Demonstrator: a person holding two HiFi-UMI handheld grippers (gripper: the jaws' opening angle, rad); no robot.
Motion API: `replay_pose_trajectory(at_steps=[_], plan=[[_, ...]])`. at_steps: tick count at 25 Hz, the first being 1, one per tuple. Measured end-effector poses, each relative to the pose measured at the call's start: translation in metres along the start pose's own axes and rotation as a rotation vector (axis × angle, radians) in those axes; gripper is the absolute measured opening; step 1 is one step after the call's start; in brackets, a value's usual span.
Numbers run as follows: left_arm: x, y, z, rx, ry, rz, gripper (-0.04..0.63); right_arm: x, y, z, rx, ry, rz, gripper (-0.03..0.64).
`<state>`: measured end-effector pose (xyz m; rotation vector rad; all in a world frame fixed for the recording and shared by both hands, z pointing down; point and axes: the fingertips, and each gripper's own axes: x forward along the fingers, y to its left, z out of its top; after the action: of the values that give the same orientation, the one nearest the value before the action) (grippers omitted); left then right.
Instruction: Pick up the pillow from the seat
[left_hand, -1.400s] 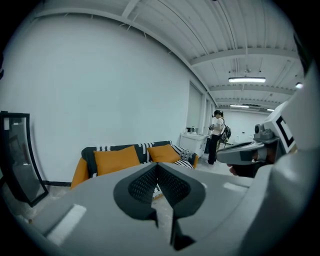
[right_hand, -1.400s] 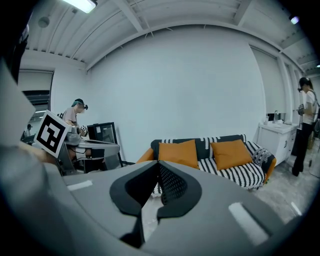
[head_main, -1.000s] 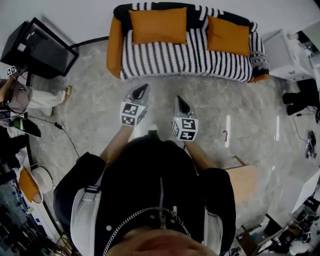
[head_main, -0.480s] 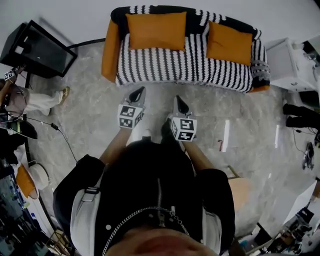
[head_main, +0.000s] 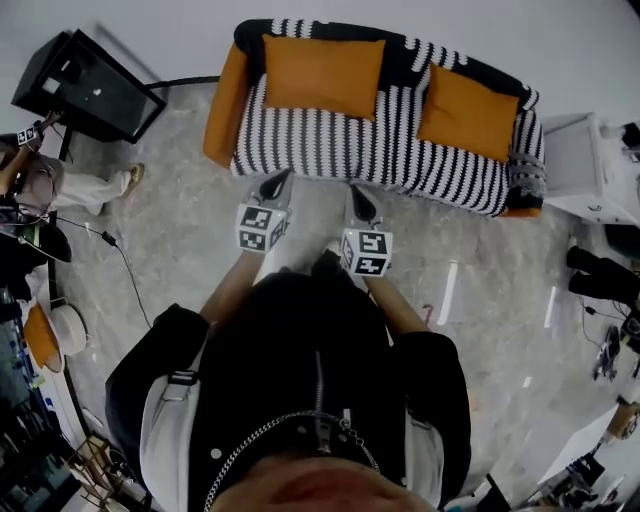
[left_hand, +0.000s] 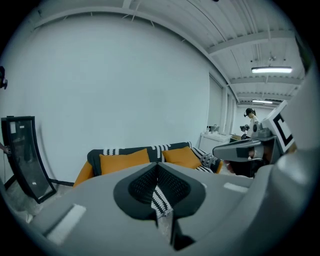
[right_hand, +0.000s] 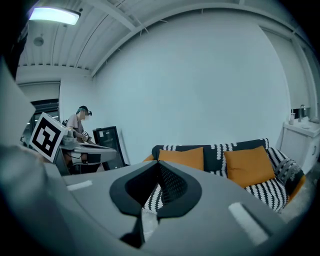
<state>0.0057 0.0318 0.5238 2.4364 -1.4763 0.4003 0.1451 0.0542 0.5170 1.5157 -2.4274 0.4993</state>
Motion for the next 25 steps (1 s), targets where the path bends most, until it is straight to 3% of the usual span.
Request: replay_pose_trajectory(at_steps=[13, 25], plan=[[0.044, 0.000, 0.016, -0.016, 0.017, 0.085, 0.011, 0.030, -0.049, 0.016, -0.016, 0.005, 0.078, 0.003], [0.084, 0.034, 0.019, -0.043, 0.007, 0.125, 0.011, 0.078, -0.072, 0.030, -0.046, 0.017, 0.094, 0.002]])
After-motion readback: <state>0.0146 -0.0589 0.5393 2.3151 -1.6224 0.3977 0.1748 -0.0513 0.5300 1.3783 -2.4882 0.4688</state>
